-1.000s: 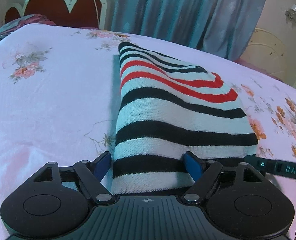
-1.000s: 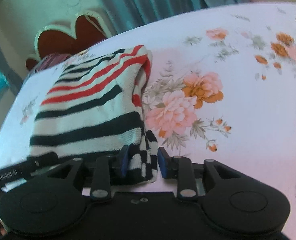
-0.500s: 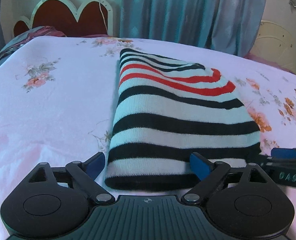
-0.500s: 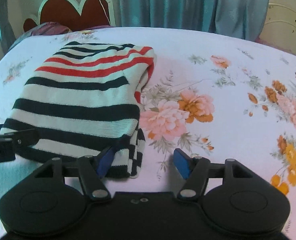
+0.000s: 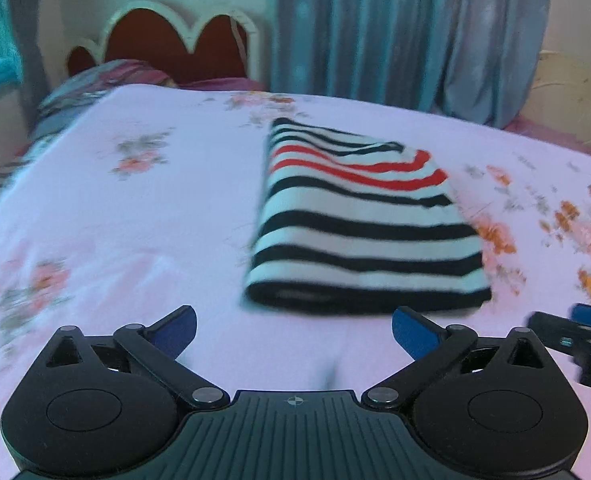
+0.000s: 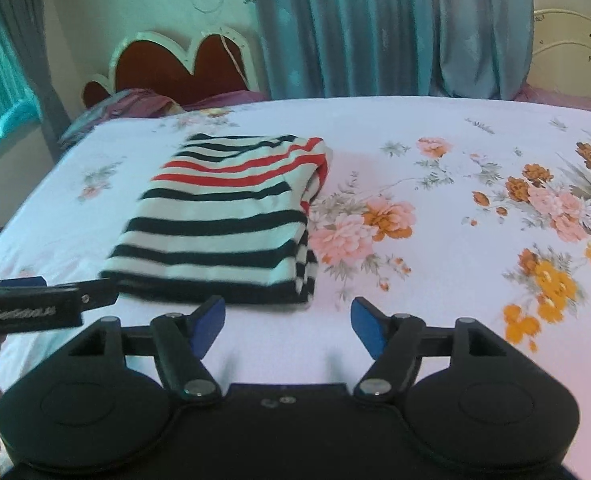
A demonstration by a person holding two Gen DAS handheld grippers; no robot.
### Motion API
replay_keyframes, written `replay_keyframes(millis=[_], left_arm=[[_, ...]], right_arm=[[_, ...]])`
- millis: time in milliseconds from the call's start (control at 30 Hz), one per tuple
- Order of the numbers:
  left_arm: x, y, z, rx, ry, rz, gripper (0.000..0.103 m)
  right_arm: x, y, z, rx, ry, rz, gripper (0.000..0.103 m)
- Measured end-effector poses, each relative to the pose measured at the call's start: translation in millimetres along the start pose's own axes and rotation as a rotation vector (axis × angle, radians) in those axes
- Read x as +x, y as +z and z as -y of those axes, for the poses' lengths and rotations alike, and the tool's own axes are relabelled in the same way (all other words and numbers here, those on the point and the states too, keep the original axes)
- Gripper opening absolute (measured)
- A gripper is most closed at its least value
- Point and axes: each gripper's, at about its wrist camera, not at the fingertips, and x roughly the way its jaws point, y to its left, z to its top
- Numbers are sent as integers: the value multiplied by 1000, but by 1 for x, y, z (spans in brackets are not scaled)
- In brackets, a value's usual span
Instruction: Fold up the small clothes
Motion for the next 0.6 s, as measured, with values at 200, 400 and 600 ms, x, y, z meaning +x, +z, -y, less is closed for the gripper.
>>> replay_keyframes(millis=[200, 400, 600], left_arm=[[-71, -22, -4, -10, 17, 74, 103], [-137, -43, -11, -26, -2, 151, 103], [-180, -65, -21, -77, 103, 172, 103]], right_arm=[[-57, -21, 1, -21, 78, -10, 80], [-102, -38, 7, 16, 216, -57, 90], [-158, -47, -6, -7, 204, 14, 102]])
